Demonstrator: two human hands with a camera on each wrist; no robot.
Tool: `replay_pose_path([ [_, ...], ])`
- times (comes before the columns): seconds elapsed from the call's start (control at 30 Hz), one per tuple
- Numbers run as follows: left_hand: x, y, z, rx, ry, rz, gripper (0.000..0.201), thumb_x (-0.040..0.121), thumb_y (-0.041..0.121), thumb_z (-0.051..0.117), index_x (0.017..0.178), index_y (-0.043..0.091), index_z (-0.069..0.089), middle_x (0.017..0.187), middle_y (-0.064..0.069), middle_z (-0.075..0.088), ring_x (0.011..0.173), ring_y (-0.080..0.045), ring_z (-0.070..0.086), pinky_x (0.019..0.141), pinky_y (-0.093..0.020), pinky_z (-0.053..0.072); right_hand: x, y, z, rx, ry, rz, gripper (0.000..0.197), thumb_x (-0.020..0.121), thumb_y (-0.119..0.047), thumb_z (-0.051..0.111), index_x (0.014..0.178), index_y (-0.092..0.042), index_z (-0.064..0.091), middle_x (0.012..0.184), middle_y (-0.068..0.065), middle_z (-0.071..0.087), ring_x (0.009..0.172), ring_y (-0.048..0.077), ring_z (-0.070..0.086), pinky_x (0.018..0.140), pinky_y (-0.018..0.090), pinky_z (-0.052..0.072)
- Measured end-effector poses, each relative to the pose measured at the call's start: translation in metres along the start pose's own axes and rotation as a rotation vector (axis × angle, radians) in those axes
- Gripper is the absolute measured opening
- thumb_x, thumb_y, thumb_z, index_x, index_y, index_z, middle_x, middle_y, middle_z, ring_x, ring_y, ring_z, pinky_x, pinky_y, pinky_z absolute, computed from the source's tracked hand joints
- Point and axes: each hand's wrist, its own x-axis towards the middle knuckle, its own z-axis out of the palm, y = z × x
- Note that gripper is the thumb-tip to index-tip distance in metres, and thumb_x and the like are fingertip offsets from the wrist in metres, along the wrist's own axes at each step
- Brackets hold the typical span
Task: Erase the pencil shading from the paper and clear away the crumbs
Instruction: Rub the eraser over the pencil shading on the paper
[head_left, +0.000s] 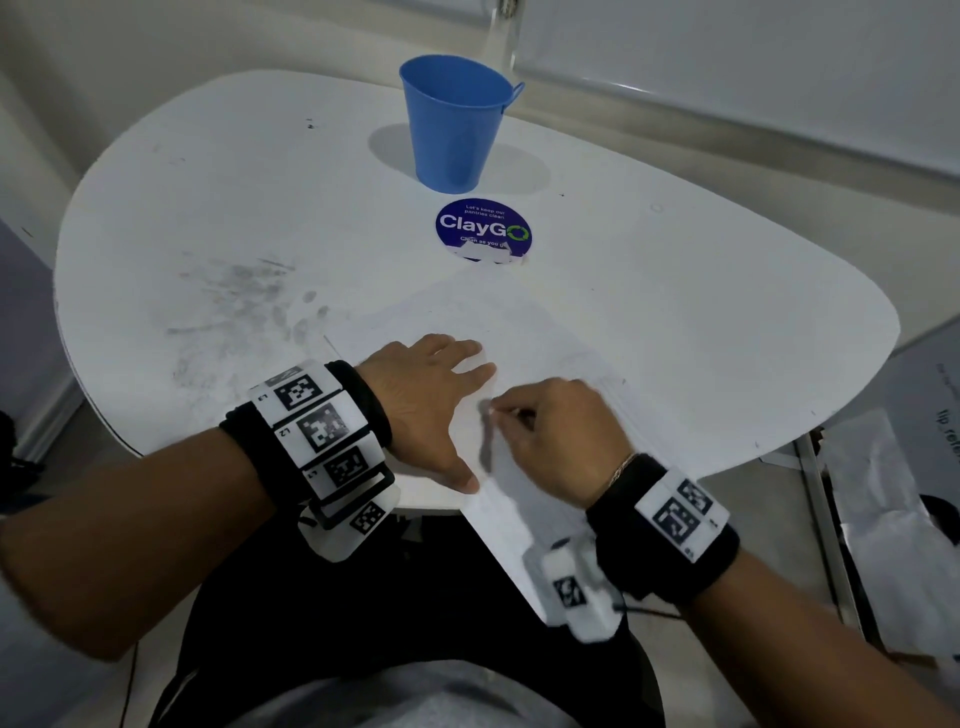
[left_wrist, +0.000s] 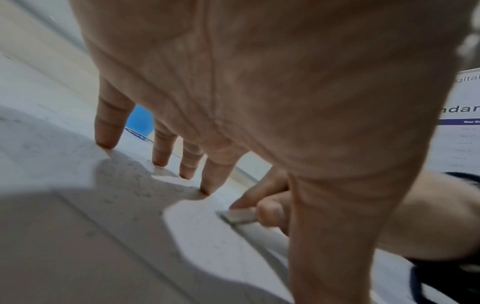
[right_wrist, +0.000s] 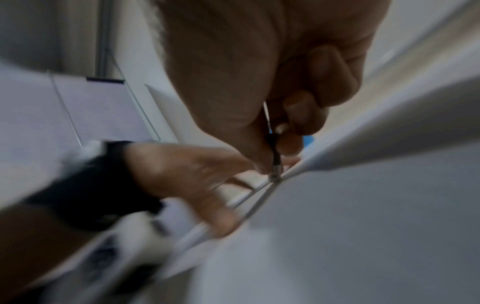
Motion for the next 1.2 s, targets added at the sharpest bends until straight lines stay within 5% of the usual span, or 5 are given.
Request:
replay_pose_path([
  [0.13,0.001,0.000,-0.002,0.001,-0.011,-0.003,0.120,0.073,0.086,0.057,0.160,0.033,-0.005,0.167,0.010,-0.017,0.155,-0.017,-0.011,0.123,-0.046,0.019,-0.002,0.000,0.000,0.033,-0.062,-0.014,0.018,0.095,-0.039,0.058,0.100,-0.040,0.075,0.097,-0.021,0.074,0.079,0.006,0.066,0.072,0.027,0.052],
  [0.33,-0.001,0.002,-0.003,0.002,-0.042,-0.013,0.117,0.073,0.085,0.057,0.159,0.041,-0.008,0.167,0.010,-0.019,0.154,-0.017,-0.014,0.124,-0.046,0.016,-0.005,-0.001,-0.005,0.022,-0.032,-0.009,0.019,0.096,-0.034,0.059,0.100,-0.030,0.077,0.083,-0.009,0.075,0.069,0.013,0.063,0.067,0.029,0.050],
  [0.53,-0.004,0.004,-0.006,0.001,-0.051,-0.014,0.112,0.075,0.083,0.058,0.157,0.047,-0.008,0.166,0.011,-0.019,0.154,-0.016,-0.015,0.123,-0.046,0.014,0.008,0.029,-0.026,-0.042,0.071,0.166,0.020,0.094,-0.029,0.057,0.096,-0.025,0.077,0.095,-0.006,0.076,0.091,0.022,0.067,0.083,0.037,0.054],
  [1.03,-0.002,0.004,-0.006,0.007,-0.050,-0.010,0.111,0.073,0.084,0.059,0.156,0.051,-0.007,0.166,0.010,-0.017,0.154,-0.016,-0.014,0.123,-0.046,0.017,-0.007,0.014,-0.016,-0.021,-0.089,0.016,0.019,0.093,-0.030,0.059,0.101,-0.027,0.076,0.096,-0.009,0.075,0.089,0.017,0.067,0.081,0.034,0.054],
  [1.2,-0.003,0.004,-0.007,0.005,-0.066,-0.013,0.110,0.075,0.084,0.058,0.156,0.051,-0.009,0.166,0.010,-0.019,0.154,-0.017,-0.016,0.123,-0.047,0.015,0.010,0.034,-0.028,-0.013,0.089,0.171,0.019,0.094,-0.029,0.059,0.097,-0.028,0.077,0.095,-0.008,0.075,0.088,0.022,0.067,0.079,0.034,0.054],
])
